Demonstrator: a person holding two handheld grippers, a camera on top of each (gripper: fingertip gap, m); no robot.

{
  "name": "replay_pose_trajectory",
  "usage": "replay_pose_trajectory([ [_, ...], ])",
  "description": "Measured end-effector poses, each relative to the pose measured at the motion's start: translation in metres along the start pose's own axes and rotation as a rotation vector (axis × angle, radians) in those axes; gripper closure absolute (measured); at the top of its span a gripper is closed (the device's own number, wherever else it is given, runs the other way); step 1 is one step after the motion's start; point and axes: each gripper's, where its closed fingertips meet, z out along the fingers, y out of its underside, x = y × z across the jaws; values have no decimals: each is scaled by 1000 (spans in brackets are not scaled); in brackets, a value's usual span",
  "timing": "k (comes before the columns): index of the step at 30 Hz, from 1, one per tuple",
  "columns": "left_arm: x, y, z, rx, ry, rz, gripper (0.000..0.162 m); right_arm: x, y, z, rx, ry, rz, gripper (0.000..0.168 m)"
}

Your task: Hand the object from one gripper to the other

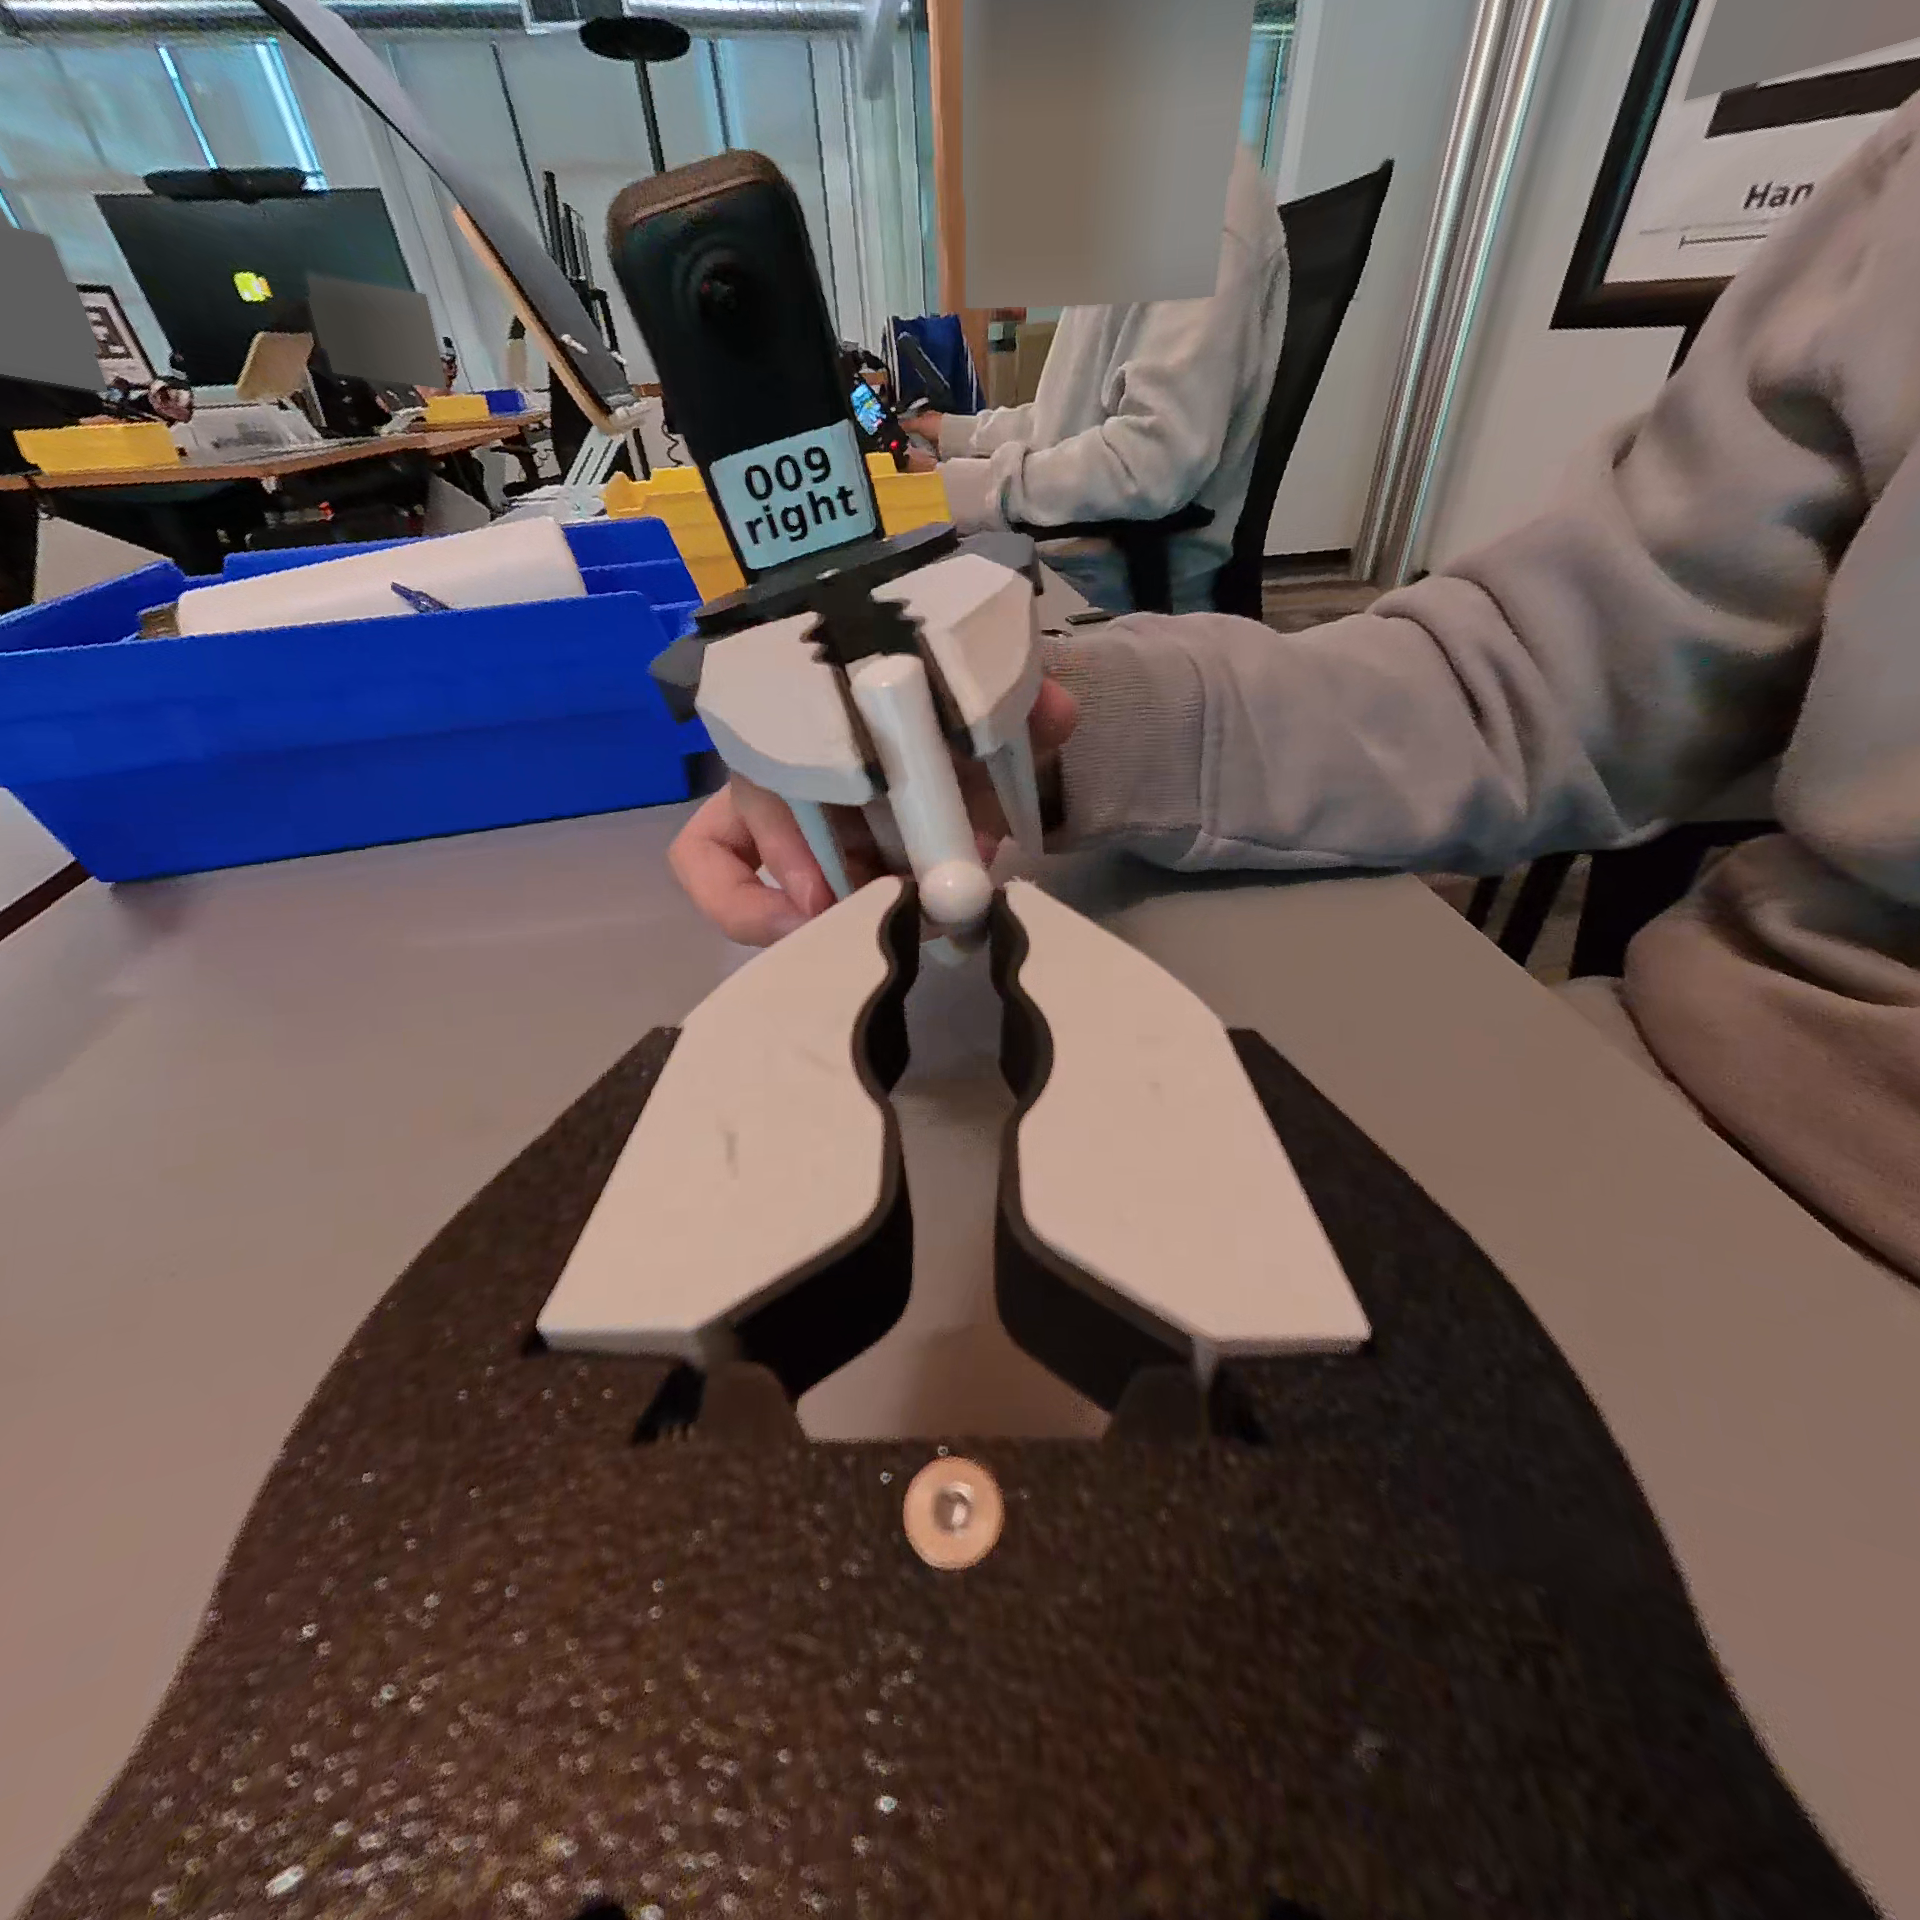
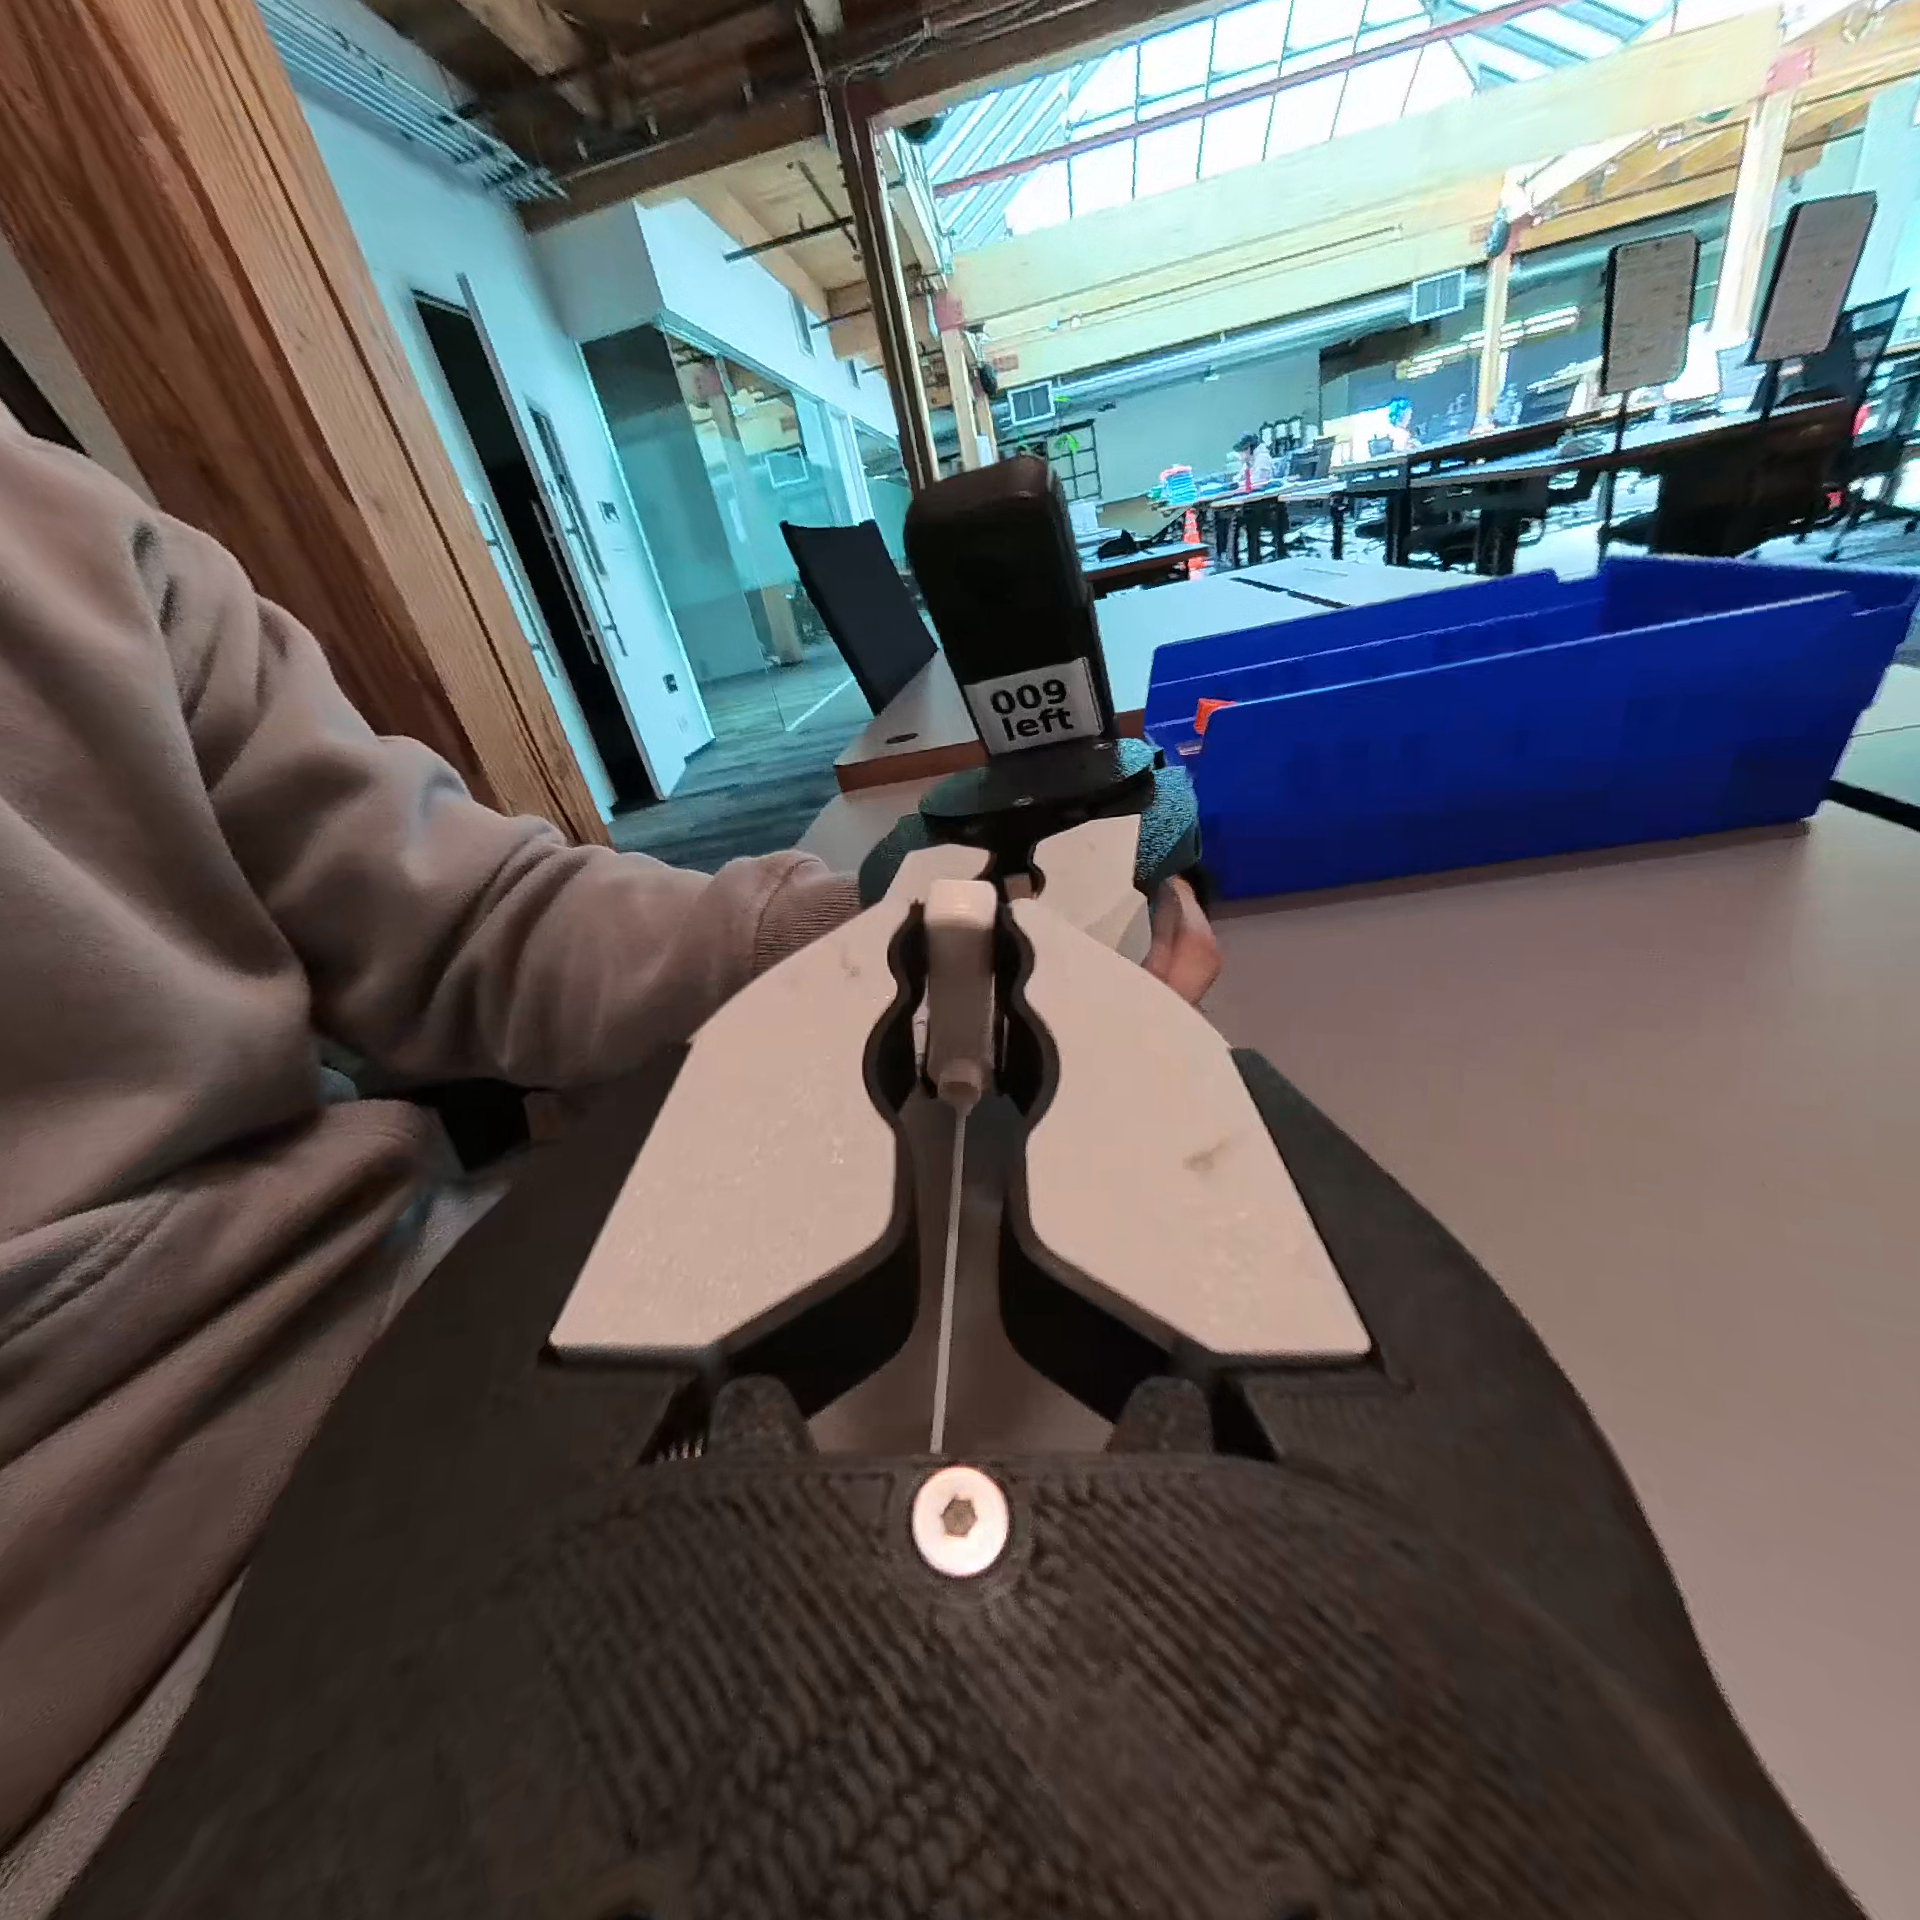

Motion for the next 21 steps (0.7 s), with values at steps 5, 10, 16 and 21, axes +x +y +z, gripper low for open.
replay_pose_trajectory([
  [5,-33,-7,-5,29,-270,77,147,27,-17,-8,70,229,-106,156],
  [10,-64,-3,-9,-141,-627,382,130,63,-27,-27,201,483,-24,156],
  [16,-75,2,-10,-319,-810,668,122,72,-26,-30,260,533,70,156],
  [21,-78,-4,-9,-316,-880,712,128,70,-23,-22,295,499,139,156],
])
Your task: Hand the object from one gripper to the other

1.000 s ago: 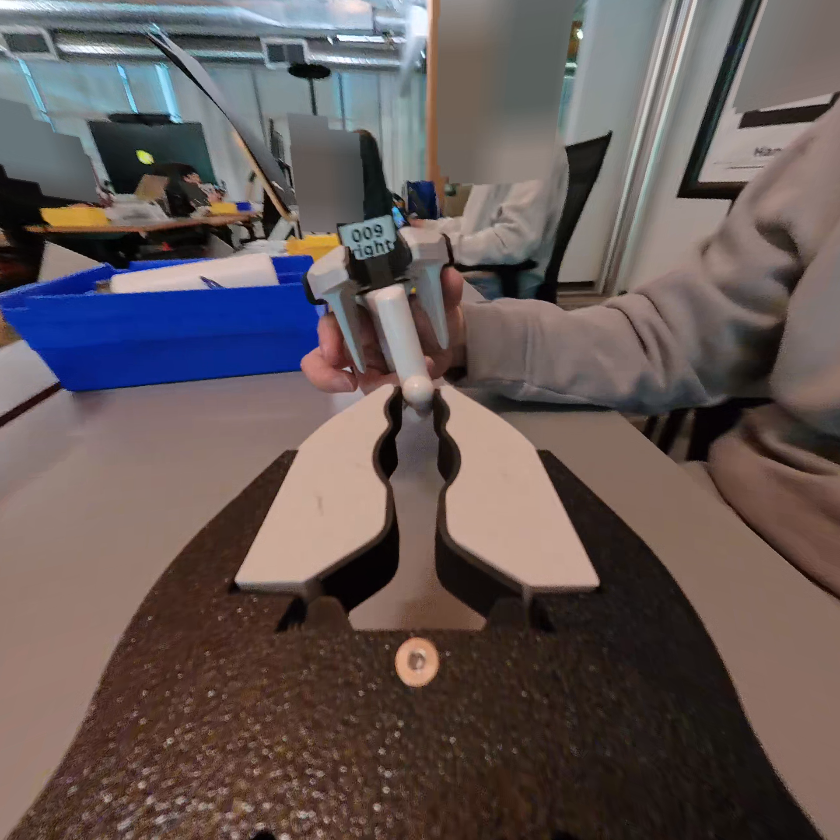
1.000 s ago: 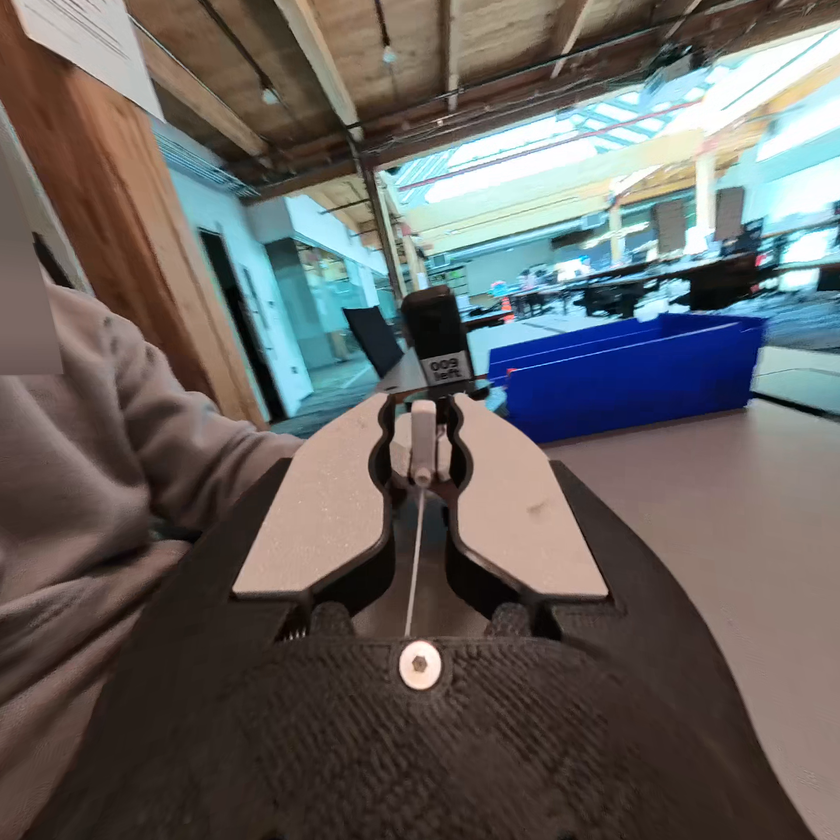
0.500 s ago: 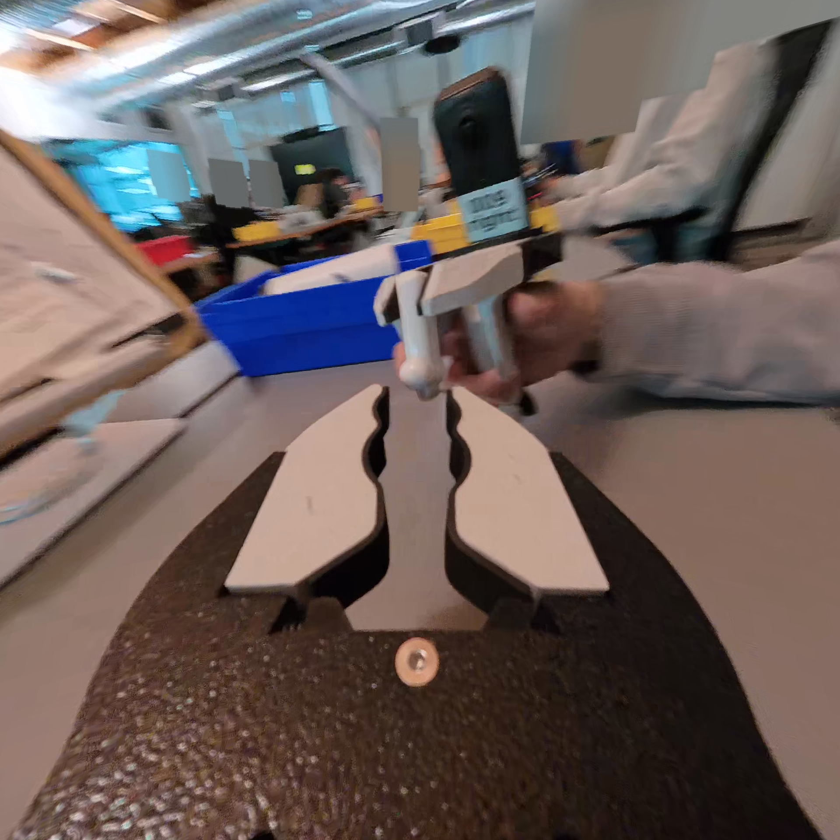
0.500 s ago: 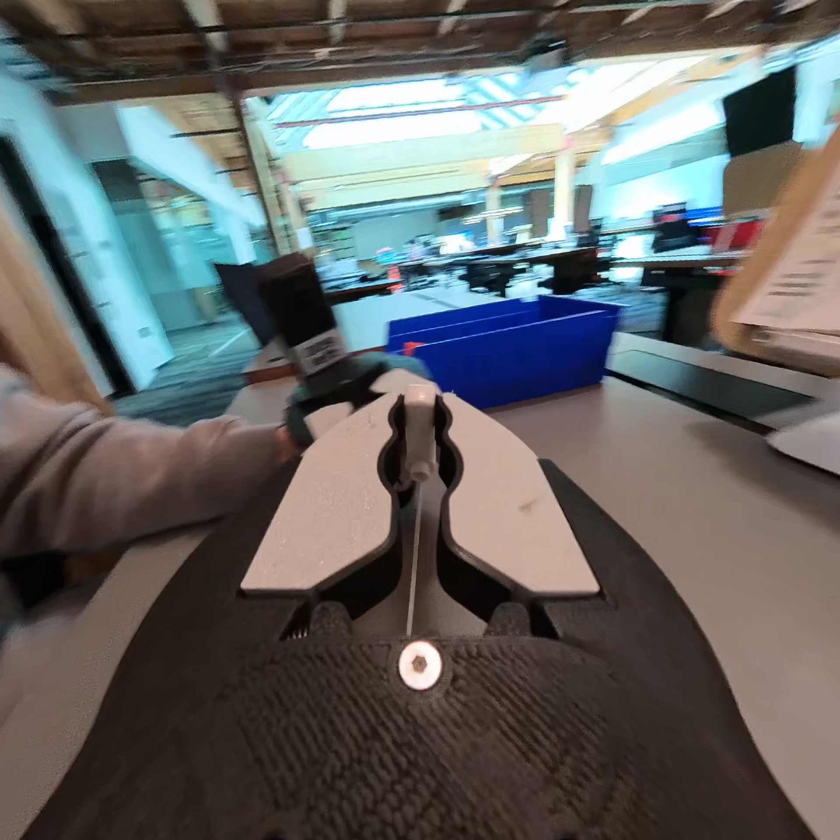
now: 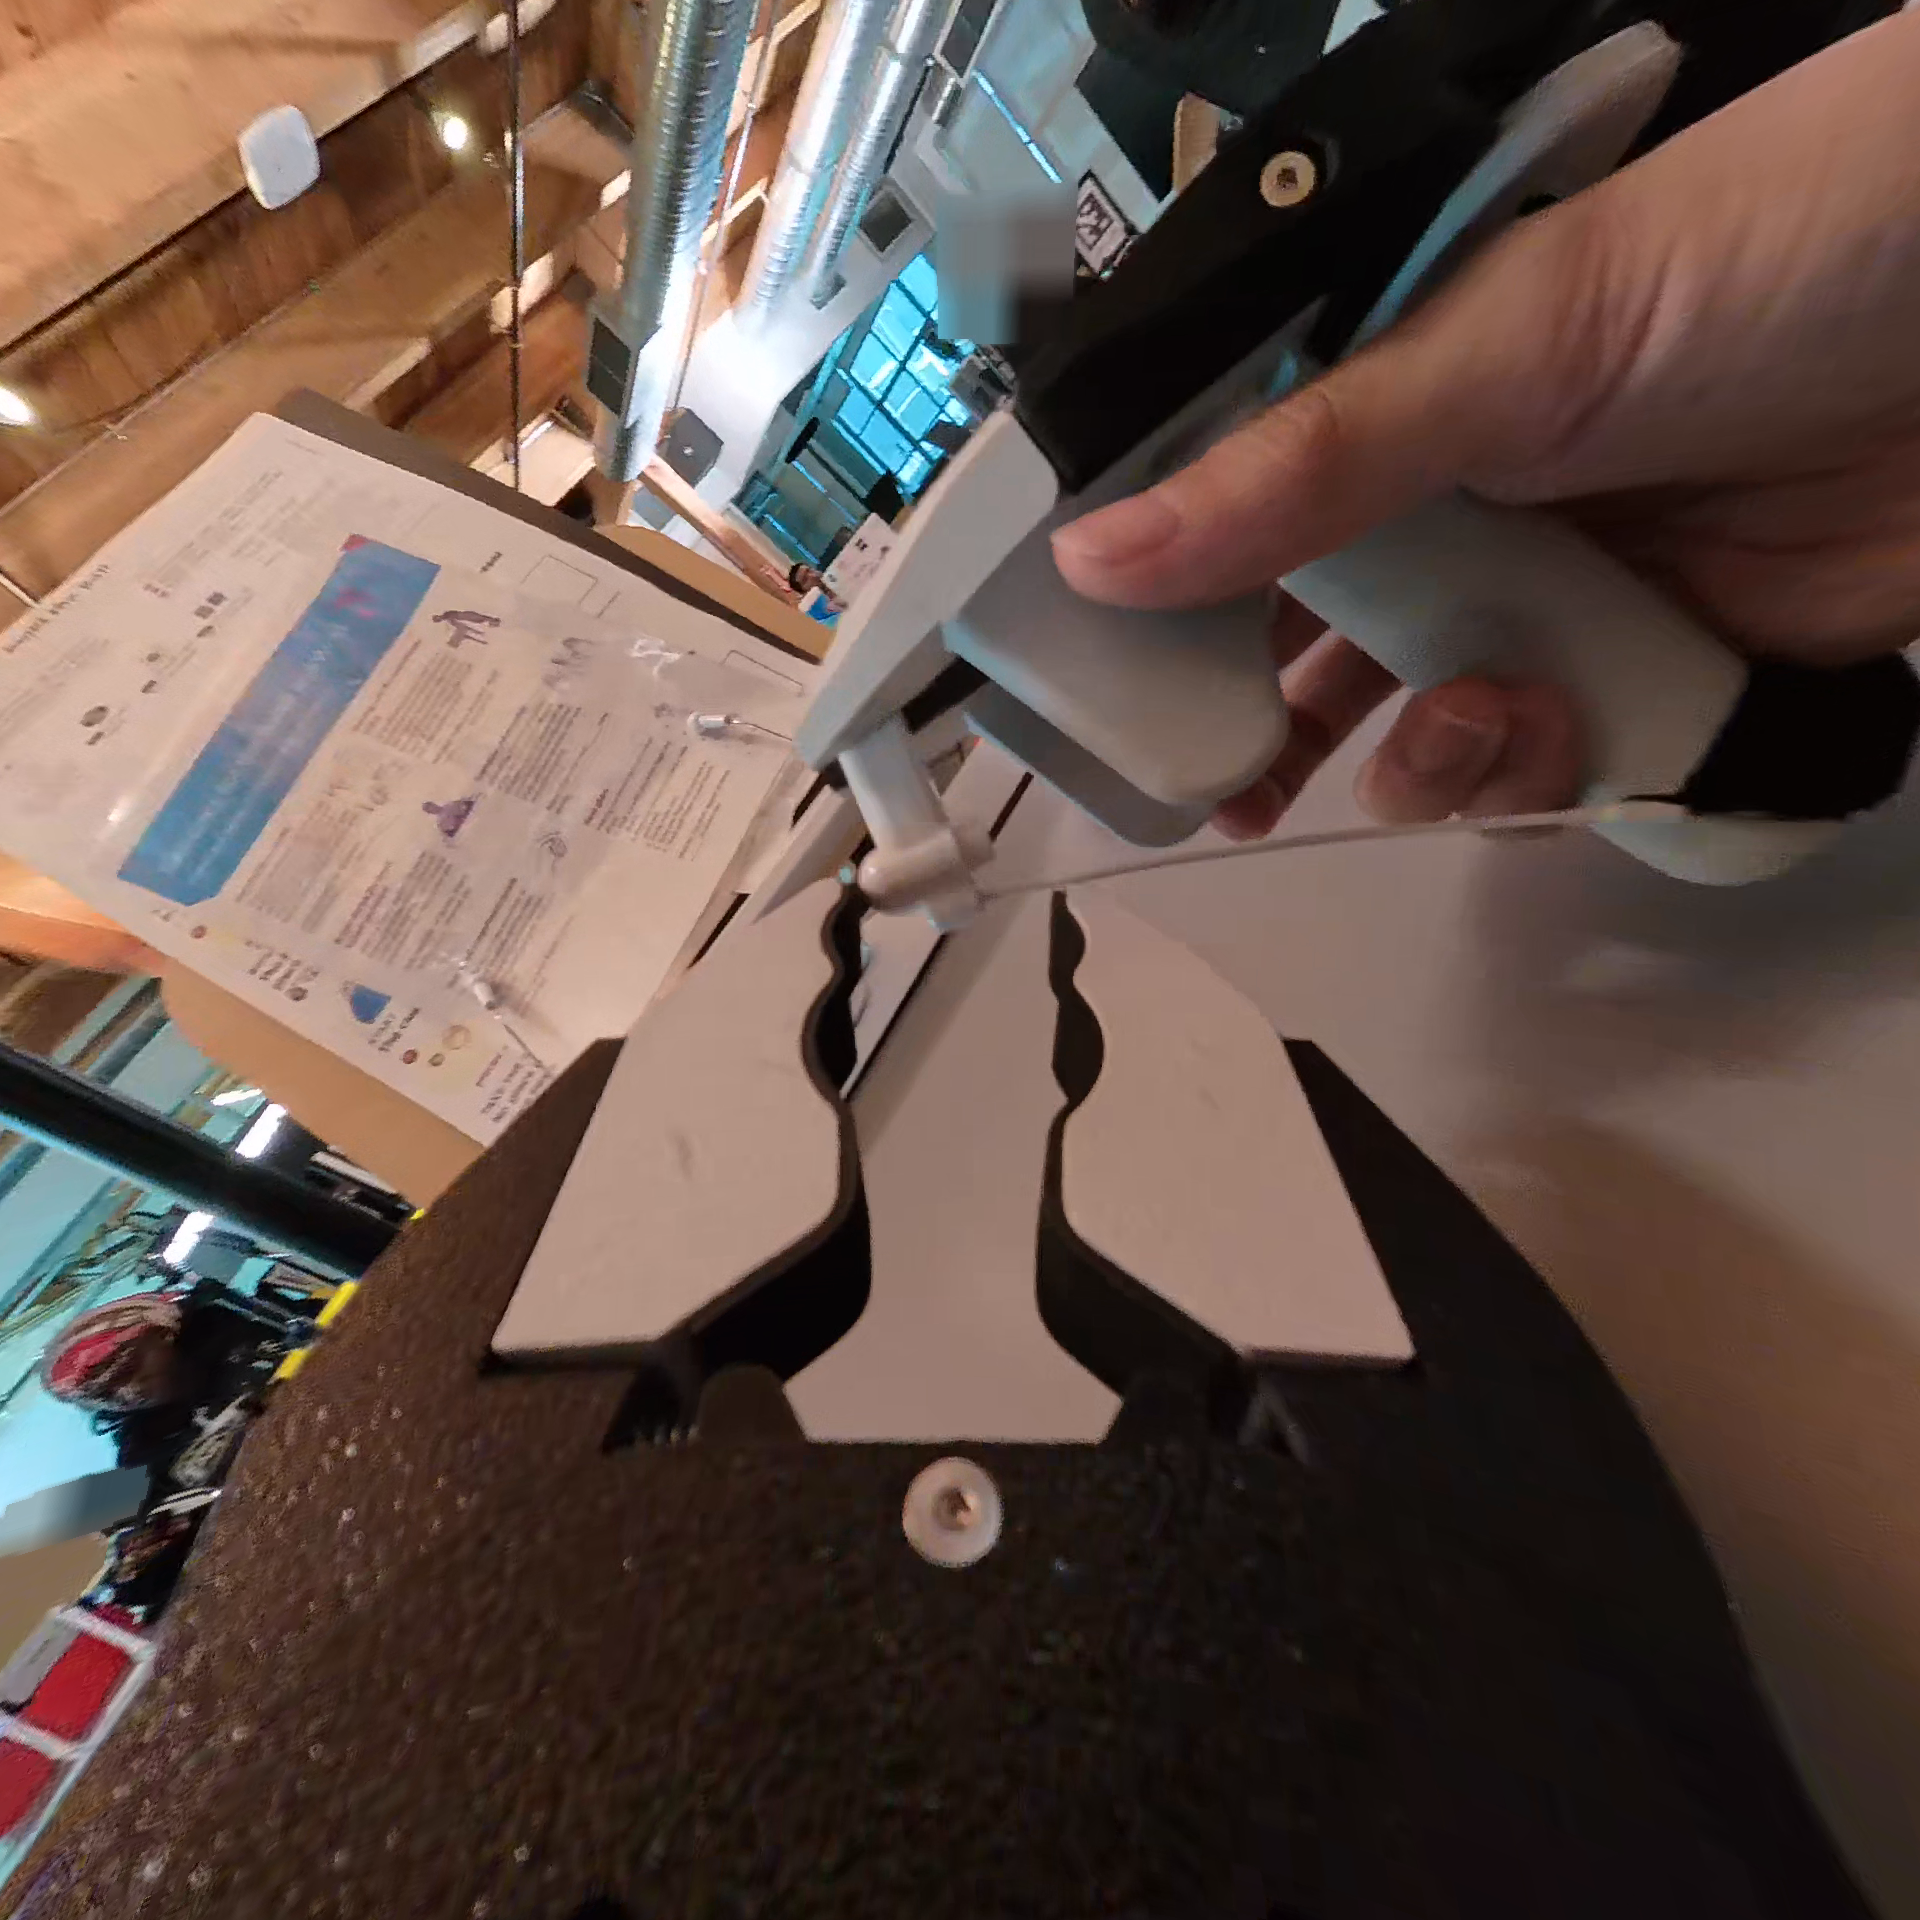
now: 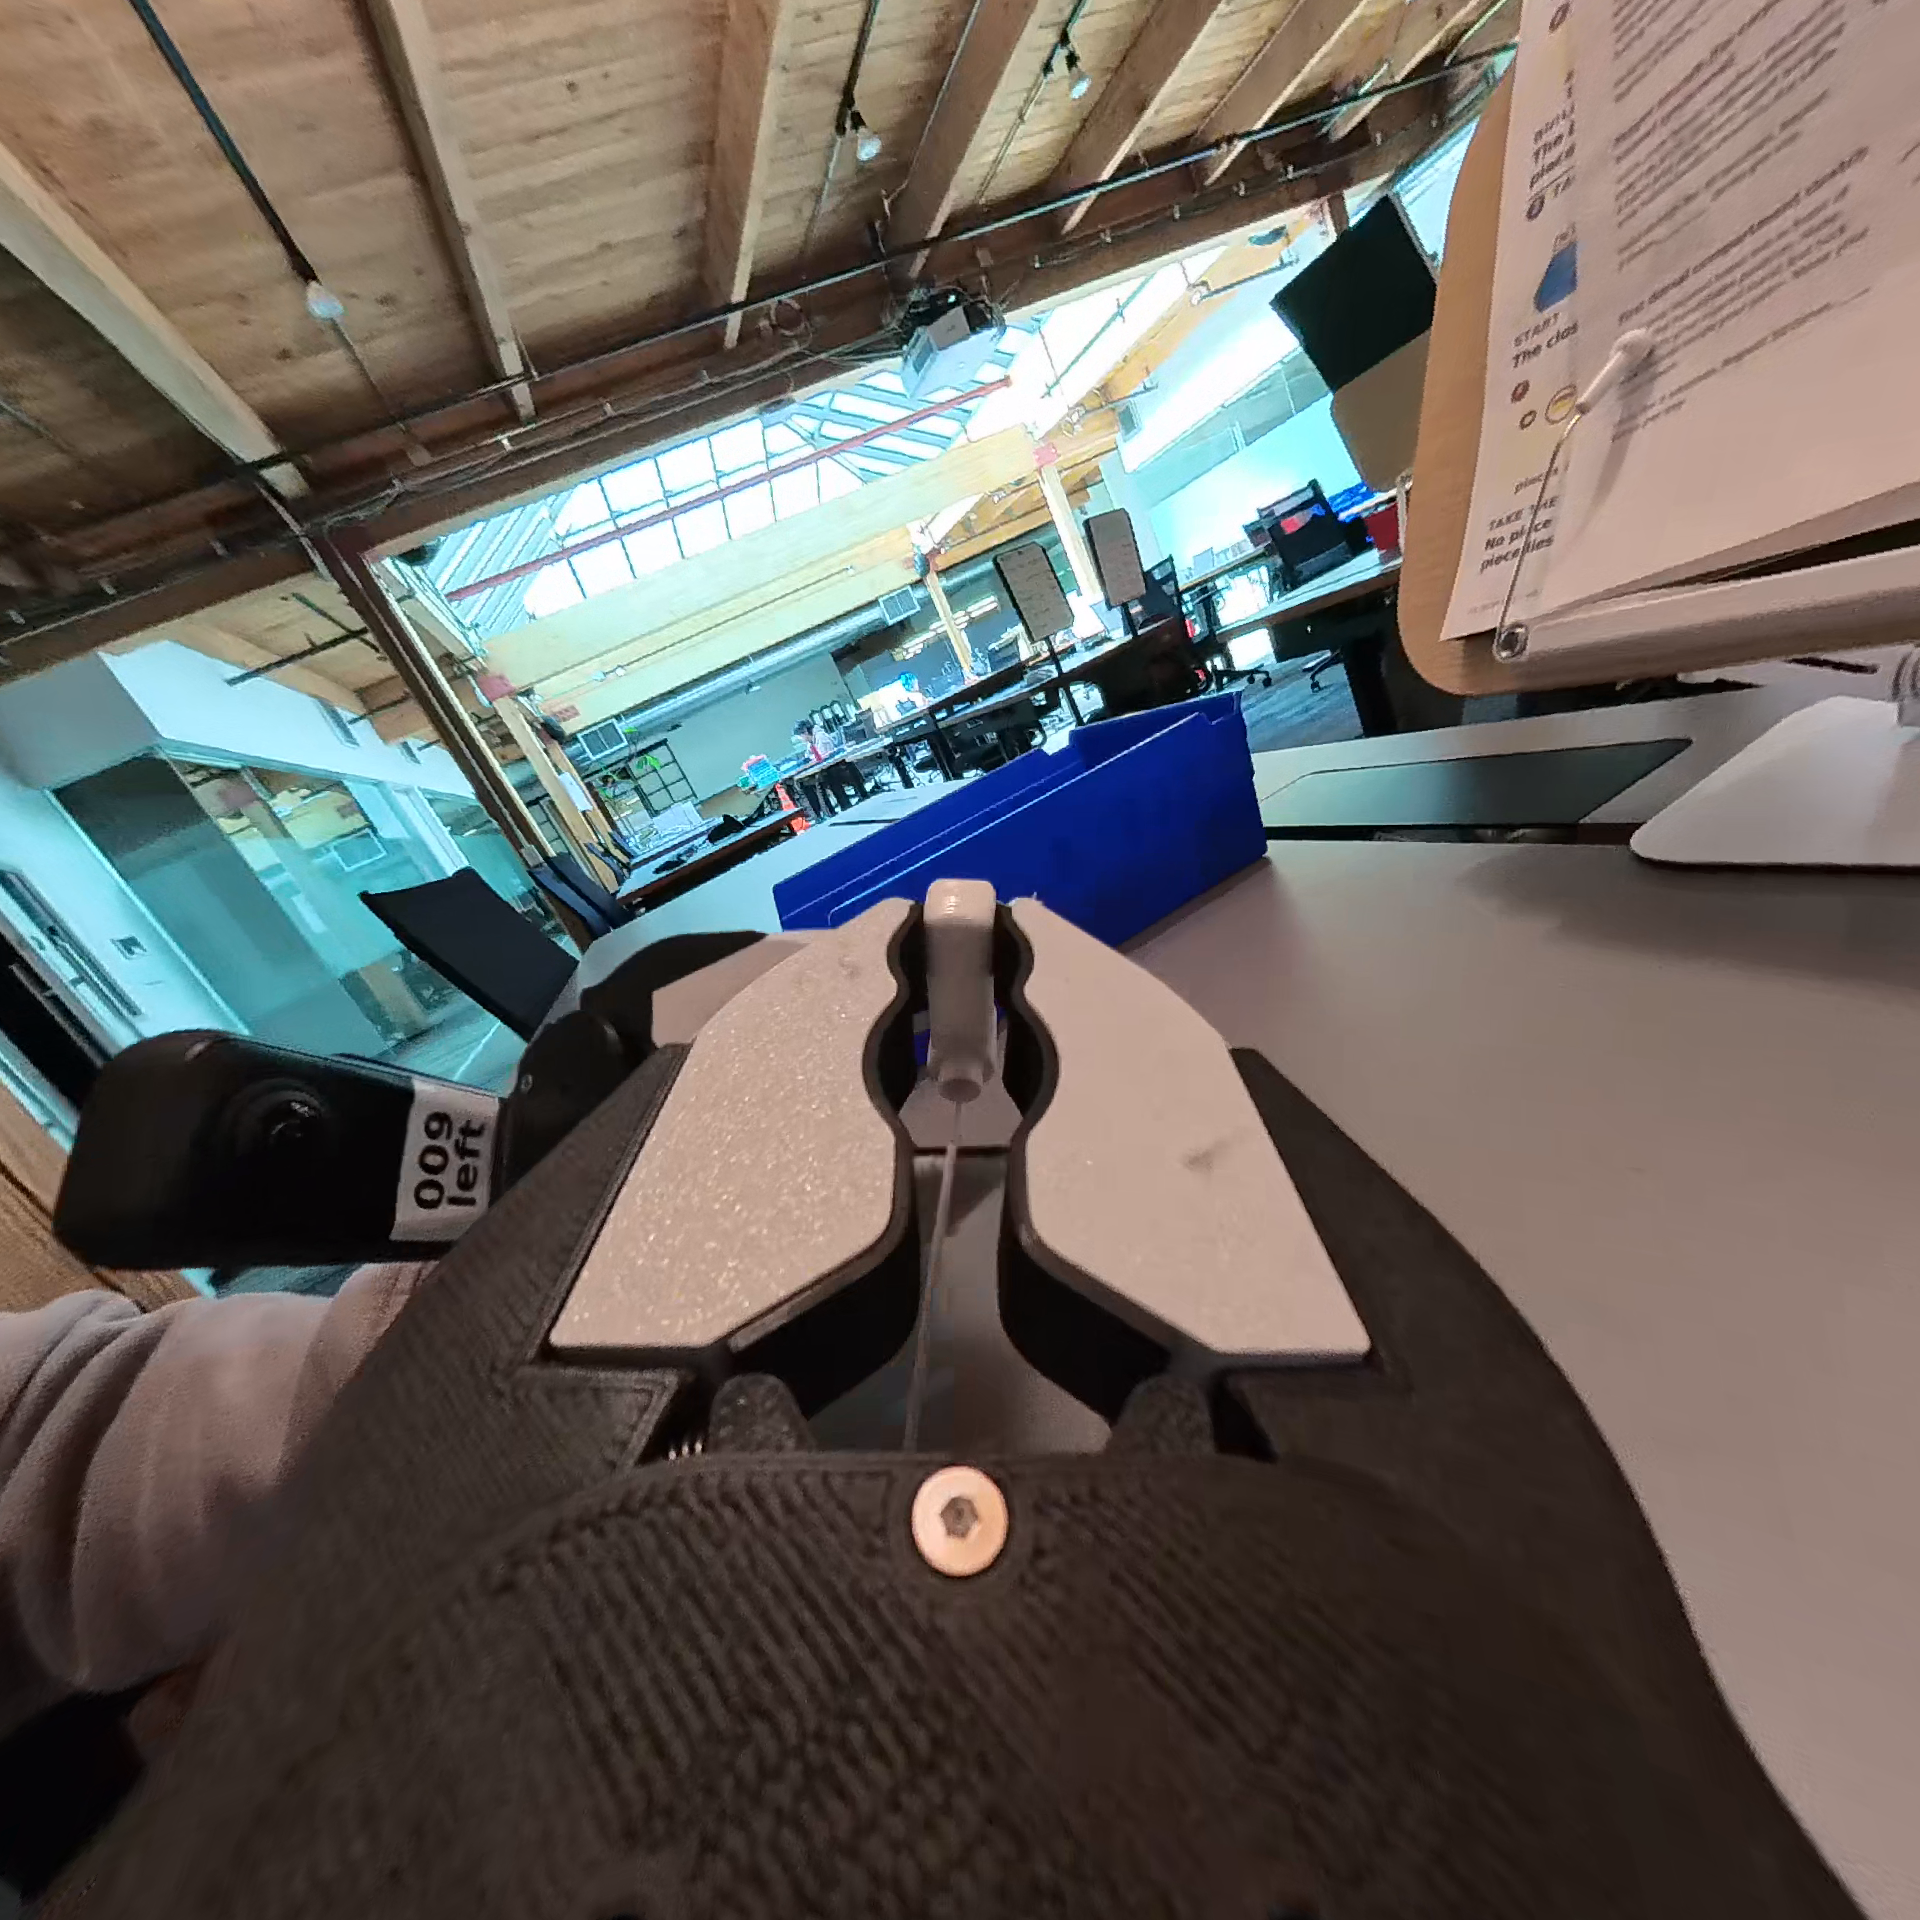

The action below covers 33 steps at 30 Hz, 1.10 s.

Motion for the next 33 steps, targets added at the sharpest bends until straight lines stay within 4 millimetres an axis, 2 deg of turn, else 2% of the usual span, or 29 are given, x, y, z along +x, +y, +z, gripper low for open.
replay_pose_trajectory([
  [7,-5,-3,-2,8,-12,-19,135,-2,0,1,19,-45,54,156],
  [10,-6,-8,-3,35,8,-51,139,-8,-4,-4,6,-109,-17,153],
  [12,-7,-8,-5,57,41,-105,140,-9,-17,-12,45,-137,-42,130],
  [15,-7,-7,-9,106,130,-234,140,-3,-39,-26,134,-174,37,133],
  [17,-2,-12,-13,155,222,-342,140,-2,-45,-31,163,-213,76,135],
  [19,4,-20,-18,216,339,-472,140,-6,-33,-29,95,-255,97,134],
  [21,10,-31,-26,295,465,-599,140,-21,-18,-25,7,-351,112,135],
  [24,15,-40,-36,362,586,-678,140,-43,-1,-21,-70,-446,74,152],
  [26,17,-42,-38,376,618,-692,140,-49,4,-19,-84,-456,22,154],
  [30,19,-39,-37,356,626,-690,140,-47,6,-18,-116,-443,2,155],
  [33,9,-30,-28,316,510,-694,140,-32,-4,-13,-56,-308,-66,155],
])
